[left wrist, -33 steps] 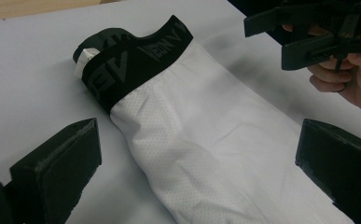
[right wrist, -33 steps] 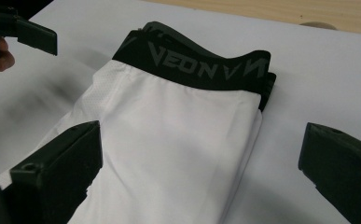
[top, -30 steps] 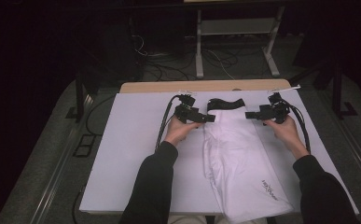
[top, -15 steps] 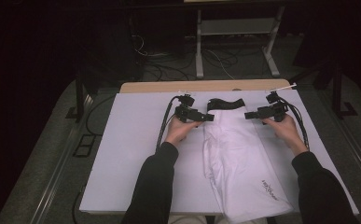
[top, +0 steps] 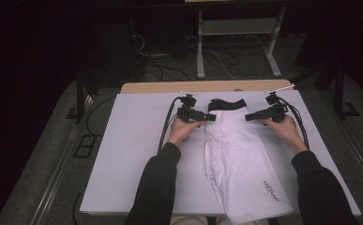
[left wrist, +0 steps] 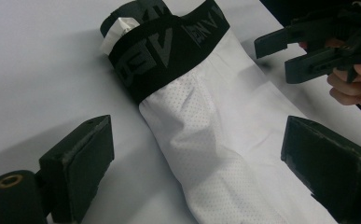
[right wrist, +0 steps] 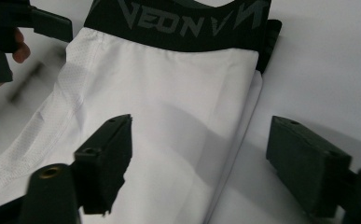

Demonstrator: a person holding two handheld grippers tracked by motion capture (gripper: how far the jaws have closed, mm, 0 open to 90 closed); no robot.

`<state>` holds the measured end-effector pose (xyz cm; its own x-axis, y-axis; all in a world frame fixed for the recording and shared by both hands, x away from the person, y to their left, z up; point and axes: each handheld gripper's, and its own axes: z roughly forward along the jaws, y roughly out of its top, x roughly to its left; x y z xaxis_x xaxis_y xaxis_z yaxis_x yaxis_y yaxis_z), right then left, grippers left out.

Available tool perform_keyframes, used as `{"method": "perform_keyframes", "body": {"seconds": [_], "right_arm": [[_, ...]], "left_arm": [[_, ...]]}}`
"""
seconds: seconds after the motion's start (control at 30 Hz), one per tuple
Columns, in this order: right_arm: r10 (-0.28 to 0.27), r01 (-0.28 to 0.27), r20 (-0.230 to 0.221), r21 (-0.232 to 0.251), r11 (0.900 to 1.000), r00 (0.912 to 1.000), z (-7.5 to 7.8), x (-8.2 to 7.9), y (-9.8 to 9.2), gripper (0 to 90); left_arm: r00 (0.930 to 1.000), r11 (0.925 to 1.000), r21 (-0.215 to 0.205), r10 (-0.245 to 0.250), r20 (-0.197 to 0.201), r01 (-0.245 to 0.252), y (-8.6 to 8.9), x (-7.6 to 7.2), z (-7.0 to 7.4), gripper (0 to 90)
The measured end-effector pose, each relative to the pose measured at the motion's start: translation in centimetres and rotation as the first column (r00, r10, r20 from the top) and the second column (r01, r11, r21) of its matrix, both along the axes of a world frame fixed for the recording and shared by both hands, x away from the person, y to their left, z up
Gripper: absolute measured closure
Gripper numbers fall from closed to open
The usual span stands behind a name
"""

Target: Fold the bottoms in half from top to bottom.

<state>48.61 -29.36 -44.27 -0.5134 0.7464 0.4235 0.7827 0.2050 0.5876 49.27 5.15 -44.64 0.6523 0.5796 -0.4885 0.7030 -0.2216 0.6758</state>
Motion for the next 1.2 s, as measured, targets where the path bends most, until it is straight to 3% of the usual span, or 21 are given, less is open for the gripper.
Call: {"method": "perform_keyframes", "body": {"seconds": [0.3,0.63,0.93,1.2], "right_arm": [[-0.008,0.008,-0.026,0.024,1.0,0.9996,-0.6,0.3,-0.2,35.0],[-0.007,0.008,-0.049,0.009,1.0,0.9988,-0.8,0.8,0.4,43.7],[-0.006,0.005,-0.071,-0.012,1.0,0.9974,-0.8,0.6,1.0,58.7],[-0.023,0.02,-0.077,-0.039,0.999,0.9967,-0.9,0.6,1.4,81.2]], "left_arm": [[0.9996,1.0,-0.005,-0.007,-0.026,0.006,-0.3,0.2,-0.8,15.1],[0.9991,0.9999,-0.007,-0.009,-0.041,0.009,-0.6,0.3,-1.3,24.5],[0.9986,0.9999,0.006,0.009,-0.053,-0.009,-0.9,0.3,-1.5,42.5],[0.9971,0.9991,0.022,0.039,-0.066,-0.037,-1.3,0.3,-1.8,64.6]]}}
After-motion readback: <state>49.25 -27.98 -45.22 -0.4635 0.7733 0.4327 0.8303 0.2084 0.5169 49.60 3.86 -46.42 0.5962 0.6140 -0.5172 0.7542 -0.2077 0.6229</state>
